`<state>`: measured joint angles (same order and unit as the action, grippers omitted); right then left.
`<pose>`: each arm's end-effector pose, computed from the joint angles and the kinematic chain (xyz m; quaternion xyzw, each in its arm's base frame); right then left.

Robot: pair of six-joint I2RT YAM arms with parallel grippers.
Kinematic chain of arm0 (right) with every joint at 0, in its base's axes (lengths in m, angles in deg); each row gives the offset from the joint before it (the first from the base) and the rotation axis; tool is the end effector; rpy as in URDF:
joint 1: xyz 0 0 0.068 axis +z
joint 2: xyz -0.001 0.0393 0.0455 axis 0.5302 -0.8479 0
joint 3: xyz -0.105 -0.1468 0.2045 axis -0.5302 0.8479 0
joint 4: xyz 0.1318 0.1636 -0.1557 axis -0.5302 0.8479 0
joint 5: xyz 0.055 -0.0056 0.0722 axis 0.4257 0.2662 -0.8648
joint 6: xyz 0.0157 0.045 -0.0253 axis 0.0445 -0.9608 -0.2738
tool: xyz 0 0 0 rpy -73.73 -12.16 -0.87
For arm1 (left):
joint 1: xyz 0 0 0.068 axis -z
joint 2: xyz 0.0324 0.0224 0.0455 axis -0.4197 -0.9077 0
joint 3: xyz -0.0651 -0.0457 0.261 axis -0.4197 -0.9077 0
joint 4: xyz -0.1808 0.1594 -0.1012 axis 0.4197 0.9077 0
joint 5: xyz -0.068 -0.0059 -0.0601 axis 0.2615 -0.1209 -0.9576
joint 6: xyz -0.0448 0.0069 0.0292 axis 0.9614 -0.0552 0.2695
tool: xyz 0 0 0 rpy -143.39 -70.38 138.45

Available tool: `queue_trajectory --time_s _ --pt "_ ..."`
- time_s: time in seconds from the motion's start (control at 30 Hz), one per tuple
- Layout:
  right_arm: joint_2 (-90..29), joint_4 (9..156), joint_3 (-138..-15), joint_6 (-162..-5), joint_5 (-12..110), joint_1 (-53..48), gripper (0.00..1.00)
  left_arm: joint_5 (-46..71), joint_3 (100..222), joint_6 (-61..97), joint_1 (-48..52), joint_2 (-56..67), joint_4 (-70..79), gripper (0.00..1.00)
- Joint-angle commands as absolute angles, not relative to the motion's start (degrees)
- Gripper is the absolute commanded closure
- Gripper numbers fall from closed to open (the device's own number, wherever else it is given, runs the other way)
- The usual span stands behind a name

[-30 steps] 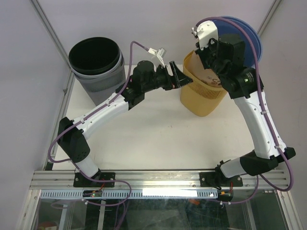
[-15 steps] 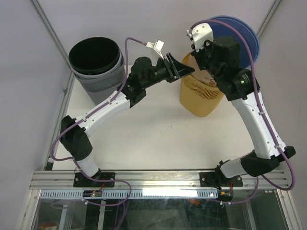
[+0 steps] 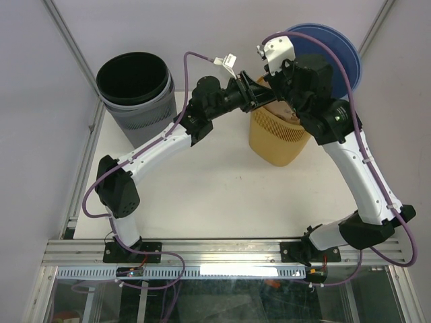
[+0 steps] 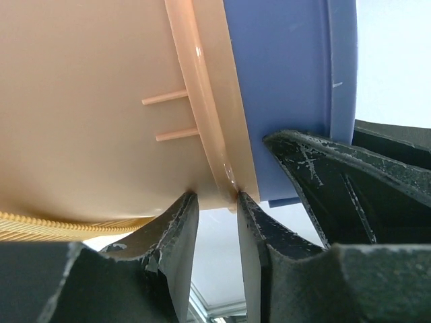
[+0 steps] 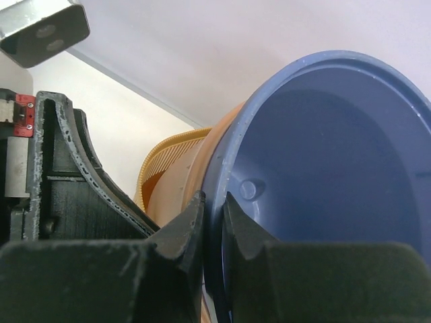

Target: Turn the large container upside down

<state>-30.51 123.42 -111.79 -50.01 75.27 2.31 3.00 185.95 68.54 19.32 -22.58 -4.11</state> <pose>0.2289 0.1427 0.5245 -0.3032 0.7119 -0.0821 0.6281 0.3093 -0.3150 0.4086 0.0033 0.6818 -0.6434 0.3480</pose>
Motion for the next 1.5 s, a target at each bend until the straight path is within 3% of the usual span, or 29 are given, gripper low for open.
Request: queue_trajectory --time_s 0.0,0.23,0.6,1.47 --pt "-25.23 112.27 -112.87 -47.24 75.77 4.65 1.00 2.32 188.74 72.01 19.20 -23.47 -8.30 0.69" --pt "-23.28 109.86 -108.11 -47.26 76.39 6.34 1.00 3.33 188.10 76.85 19.71 -23.52 -9.93 0.74" --pt "-22.65 109.43 -105.96 -47.36 77.17 9.66 1.00 7.06 186.37 80.30 19.78 -22.75 -6.83 1.00" --pt "-21.12 109.00 -108.13 -42.16 82.72 18.83 1.00 13.62 184.26 83.77 19.24 -25.26 3.24 1.00"
